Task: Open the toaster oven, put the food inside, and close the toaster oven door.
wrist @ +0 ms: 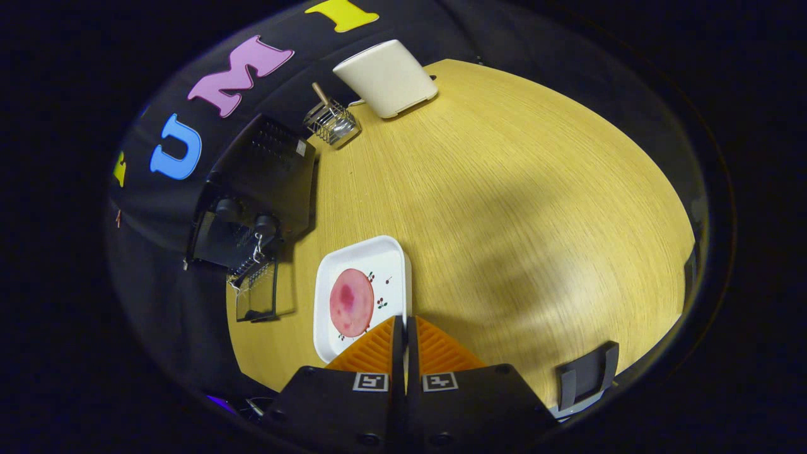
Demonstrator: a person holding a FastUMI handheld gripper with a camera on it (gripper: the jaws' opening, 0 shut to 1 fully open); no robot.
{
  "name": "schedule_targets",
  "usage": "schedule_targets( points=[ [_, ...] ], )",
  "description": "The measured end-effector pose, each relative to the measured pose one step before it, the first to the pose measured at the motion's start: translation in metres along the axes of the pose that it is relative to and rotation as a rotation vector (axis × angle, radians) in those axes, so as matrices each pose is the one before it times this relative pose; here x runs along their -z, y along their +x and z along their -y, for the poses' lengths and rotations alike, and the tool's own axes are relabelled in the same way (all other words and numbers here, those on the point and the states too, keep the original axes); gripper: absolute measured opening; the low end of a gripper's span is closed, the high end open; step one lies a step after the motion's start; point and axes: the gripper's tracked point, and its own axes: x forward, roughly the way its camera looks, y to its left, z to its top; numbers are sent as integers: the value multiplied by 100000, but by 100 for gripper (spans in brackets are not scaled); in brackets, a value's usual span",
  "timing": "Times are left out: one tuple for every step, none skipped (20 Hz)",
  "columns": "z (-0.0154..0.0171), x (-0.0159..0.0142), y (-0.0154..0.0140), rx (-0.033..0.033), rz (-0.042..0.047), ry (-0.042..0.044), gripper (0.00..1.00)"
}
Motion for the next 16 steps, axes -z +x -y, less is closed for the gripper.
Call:
schedule_targets(
  points=[
    [-222, -24, -343, -1108, 1360, 1794, 5],
    [-131, 270, -649, -946, 1057, 1980, 5],
    [-48, 147, -631, -940, 1024, 2527, 5],
    [-57, 230, -894, -1123, 891, 2903, 5],
    [-147, -7, -576, -1087, 1047, 2840, 5],
    [-280, 36, -367, -1173, 1252, 2341, 5],
    [-303, -5, -397, -963, 1068, 1738, 5],
    [-328, 13, -374, -853, 1067, 1700, 5],
    [-412, -22, -450, -983, 1037, 1573, 5],
    [-421, 46, -421, -778, 1097, 1331, 5],
    [-449, 334, -397, -178, 213, 1047, 5],
    [-661, -84, -410, -1339, 748, 568, 5],
    [-609, 174, -363, -1039, 370, -176, 5],
    [-469, -138, -777, -1168, 331, -190, 5],
    [-802, 280, -278, -1218, -9, -19, 5],
    [-889, 372, -259, -1522, -412, -265, 5]
  ],
)
